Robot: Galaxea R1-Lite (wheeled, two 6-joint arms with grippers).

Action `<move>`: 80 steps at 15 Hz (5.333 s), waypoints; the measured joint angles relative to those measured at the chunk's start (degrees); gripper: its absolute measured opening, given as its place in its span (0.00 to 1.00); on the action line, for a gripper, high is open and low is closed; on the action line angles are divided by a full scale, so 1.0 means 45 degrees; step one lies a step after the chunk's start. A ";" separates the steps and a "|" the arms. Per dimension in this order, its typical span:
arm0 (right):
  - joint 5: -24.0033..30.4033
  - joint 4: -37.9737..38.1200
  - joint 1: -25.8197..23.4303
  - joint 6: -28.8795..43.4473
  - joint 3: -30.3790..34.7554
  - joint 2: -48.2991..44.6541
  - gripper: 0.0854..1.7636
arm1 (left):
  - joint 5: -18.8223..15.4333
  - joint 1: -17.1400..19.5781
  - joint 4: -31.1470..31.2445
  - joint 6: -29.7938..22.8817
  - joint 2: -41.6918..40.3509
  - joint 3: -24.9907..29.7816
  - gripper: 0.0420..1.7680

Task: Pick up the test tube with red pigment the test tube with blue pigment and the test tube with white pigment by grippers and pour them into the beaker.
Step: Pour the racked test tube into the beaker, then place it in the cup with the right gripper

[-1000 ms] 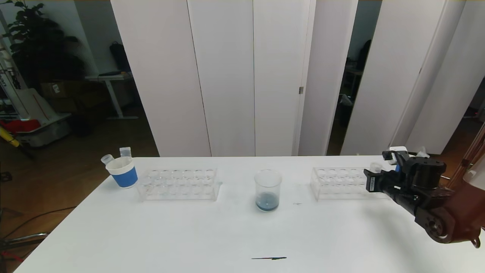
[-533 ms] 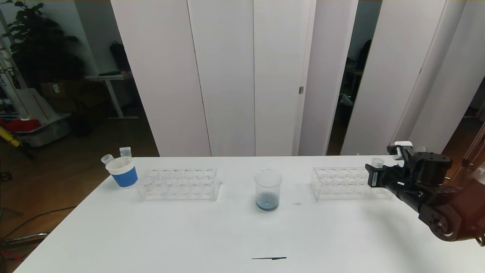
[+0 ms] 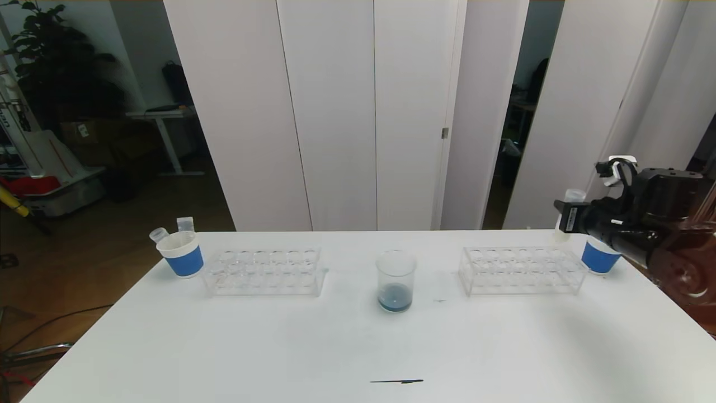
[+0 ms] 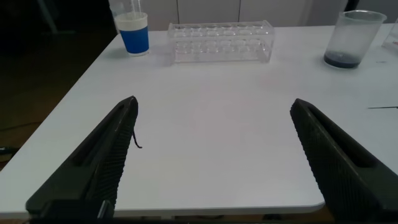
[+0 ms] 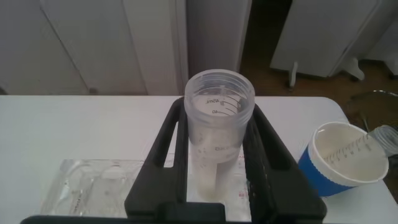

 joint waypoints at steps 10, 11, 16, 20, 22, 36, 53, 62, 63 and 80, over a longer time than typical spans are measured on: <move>0.0016 0.8942 0.1858 -0.2565 -1.0132 0.0409 0.30 | -0.0005 0.0000 0.0000 0.0000 0.0000 0.0000 0.99; 0.0011 0.8623 0.2097 -0.2774 -1.0175 0.0650 0.30 | 0.0000 0.0000 0.0000 0.0000 0.0000 0.0000 0.99; 0.0103 0.3294 0.3394 -0.2956 -0.8105 0.1336 0.30 | -0.0005 0.0000 -0.0005 0.0000 0.0000 0.0000 0.99; 0.0954 -0.0160 0.4448 -0.3124 -0.5906 0.2007 0.30 | 0.0000 0.0000 0.0000 0.0000 0.0000 0.0000 0.99; 0.2018 -0.0675 0.4548 -0.3289 -0.4998 0.2162 0.30 | -0.0005 0.0000 -0.0005 0.0000 0.0000 0.0000 0.99; 0.4118 -0.3218 0.5123 -0.6431 -0.2947 0.2996 0.30 | -0.0005 0.0000 0.0000 0.0000 0.0000 0.0000 0.99; 0.6813 -0.1344 0.5039 -1.2610 -0.4676 0.3915 0.30 | 0.0000 0.0000 0.0000 0.0000 0.0000 0.0000 0.99; 0.8157 -0.0563 0.4622 -1.5238 -0.6225 0.4492 0.30 | -0.0005 0.0000 0.0000 0.0000 0.0000 0.0000 0.99; 0.8187 -0.0582 0.4613 -1.5525 -0.6250 0.4611 0.30 | -0.0005 0.0000 0.0000 0.0000 0.0000 0.0000 0.99; 0.8206 -0.0588 0.4657 -1.8245 -0.6775 0.5434 0.30 | 0.0000 0.0000 0.0000 0.0005 0.0000 0.0000 0.99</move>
